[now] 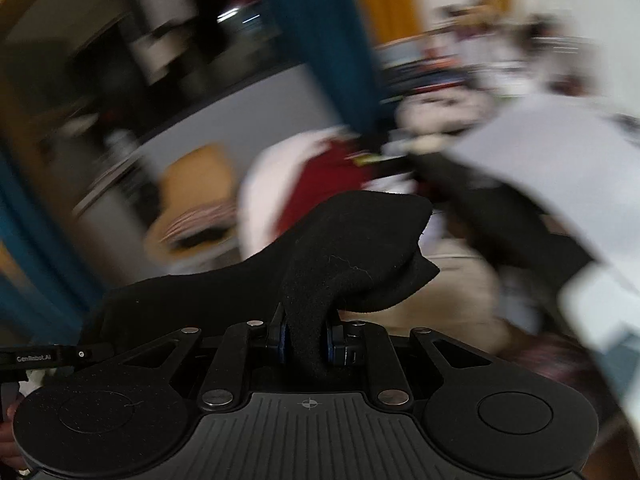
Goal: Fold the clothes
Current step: 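Grasp the folded sweater with both grippers and lift it off the table, then carry the black sweater with both grippers toward the tan chair seat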
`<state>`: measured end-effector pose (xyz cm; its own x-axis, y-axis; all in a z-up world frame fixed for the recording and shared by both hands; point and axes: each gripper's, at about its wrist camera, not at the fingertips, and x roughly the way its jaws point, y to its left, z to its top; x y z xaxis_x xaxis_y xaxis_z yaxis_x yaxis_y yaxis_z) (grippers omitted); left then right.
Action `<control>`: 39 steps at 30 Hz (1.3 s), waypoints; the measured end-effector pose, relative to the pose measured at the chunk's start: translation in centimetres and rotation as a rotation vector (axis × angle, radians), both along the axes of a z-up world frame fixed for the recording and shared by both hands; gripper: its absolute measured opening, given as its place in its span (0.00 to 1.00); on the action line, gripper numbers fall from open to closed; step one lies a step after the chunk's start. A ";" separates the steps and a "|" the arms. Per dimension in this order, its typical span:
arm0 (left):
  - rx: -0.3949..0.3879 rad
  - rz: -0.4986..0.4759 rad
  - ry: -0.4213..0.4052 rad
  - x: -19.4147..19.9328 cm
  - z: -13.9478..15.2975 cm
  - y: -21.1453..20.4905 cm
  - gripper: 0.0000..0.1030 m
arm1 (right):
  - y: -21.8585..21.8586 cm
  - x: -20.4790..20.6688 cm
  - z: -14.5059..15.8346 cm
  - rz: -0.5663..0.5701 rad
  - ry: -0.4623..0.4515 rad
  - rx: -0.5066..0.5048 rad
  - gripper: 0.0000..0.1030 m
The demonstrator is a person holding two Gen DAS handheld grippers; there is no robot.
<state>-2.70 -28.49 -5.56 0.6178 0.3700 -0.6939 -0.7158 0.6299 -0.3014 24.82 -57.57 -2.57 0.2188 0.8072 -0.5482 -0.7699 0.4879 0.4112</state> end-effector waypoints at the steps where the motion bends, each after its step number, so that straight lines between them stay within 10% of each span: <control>1: -0.007 0.060 0.005 -1.8 -0.1 1.1 0.20 | 2.4 -0.7 0.1 0.055 0.004 -0.002 0.14; 9: -0.003 0.420 0.080 -12.5 0.0 7.3 0.20 | 19.7 -9.2 -0.7 0.412 0.071 -0.022 0.14; 18: -0.021 0.592 0.119 -15.1 -1.3 21.3 0.20 | 37.5 -13.0 -2.8 0.587 0.123 -0.071 0.14; 27: 0.051 0.579 0.113 -11.4 1.7 36.9 0.20 | 54.5 -9.1 0.3 0.555 0.136 -0.009 0.14; 39: -0.023 0.378 0.080 -4.5 -2.6 55.9 0.20 | 68.9 -1.1 -2.2 0.372 0.086 -0.100 0.14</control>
<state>-7.21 27.38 -8.15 0.3842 0.5449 -0.7453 -0.9181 0.3110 -0.2458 23.74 11.30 -4.80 -0.1288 0.7645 -0.6316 -0.8667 0.2227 0.4463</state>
